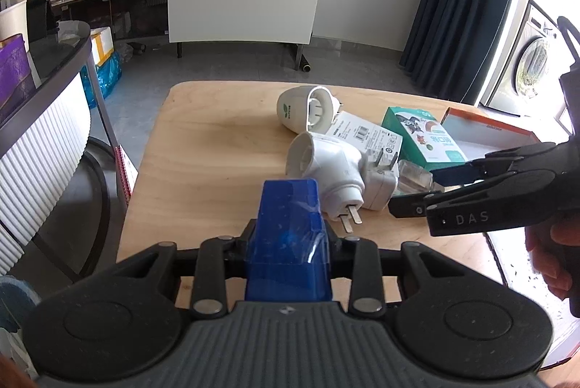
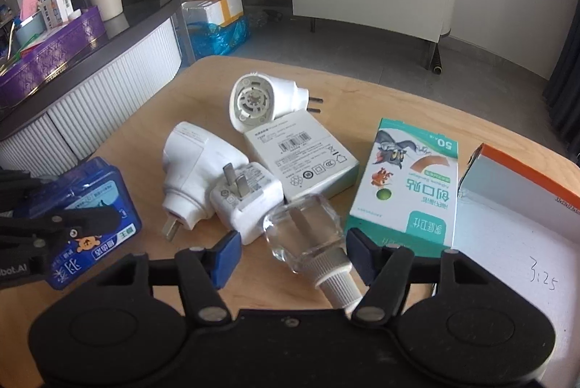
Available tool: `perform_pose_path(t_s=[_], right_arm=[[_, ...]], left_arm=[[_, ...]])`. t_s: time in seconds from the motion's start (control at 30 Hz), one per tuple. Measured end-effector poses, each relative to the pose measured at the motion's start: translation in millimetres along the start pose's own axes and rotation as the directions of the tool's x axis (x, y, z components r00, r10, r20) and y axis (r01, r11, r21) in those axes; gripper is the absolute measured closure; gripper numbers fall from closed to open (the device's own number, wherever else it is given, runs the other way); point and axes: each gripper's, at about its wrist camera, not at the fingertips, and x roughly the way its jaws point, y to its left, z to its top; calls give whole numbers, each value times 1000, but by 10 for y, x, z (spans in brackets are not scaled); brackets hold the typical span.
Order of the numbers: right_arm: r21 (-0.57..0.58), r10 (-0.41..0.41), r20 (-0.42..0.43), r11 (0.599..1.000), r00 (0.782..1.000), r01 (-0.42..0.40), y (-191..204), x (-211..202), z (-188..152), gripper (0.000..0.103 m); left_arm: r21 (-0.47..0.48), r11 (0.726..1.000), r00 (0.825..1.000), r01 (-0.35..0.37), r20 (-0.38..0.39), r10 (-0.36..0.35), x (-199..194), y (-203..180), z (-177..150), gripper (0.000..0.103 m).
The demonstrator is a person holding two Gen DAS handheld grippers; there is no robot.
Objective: Organize rigid objects
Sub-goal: 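Grasp the clear glass bottle by its body with the right tool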
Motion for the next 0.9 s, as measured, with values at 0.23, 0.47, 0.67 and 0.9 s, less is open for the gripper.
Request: perform_pose_path(t_s=[0.23, 0.47, 0.67, 0.9], right_arm=[[6, 41, -18, 999, 999, -41, 107, -192, -225, 52], [46, 8, 15, 999, 1000, -9, 189, -104, -94, 19], [47, -13, -11, 999, 1000, 13, 255, -77, -158, 43], [101, -35, 60, 994, 998, 29, 274, -510, -210, 43]], left_arm=[[-1, 1000, 1000, -3, -8, 3, 18, 12, -32, 69], [-11, 1000, 1000, -24, -10, 24, 10, 7, -31, 69], [-21, 999, 999, -46, 2, 46, -71, -14, -49, 69], [-15, 998, 997, -57, 44, 57, -274, -168, 16, 69]])
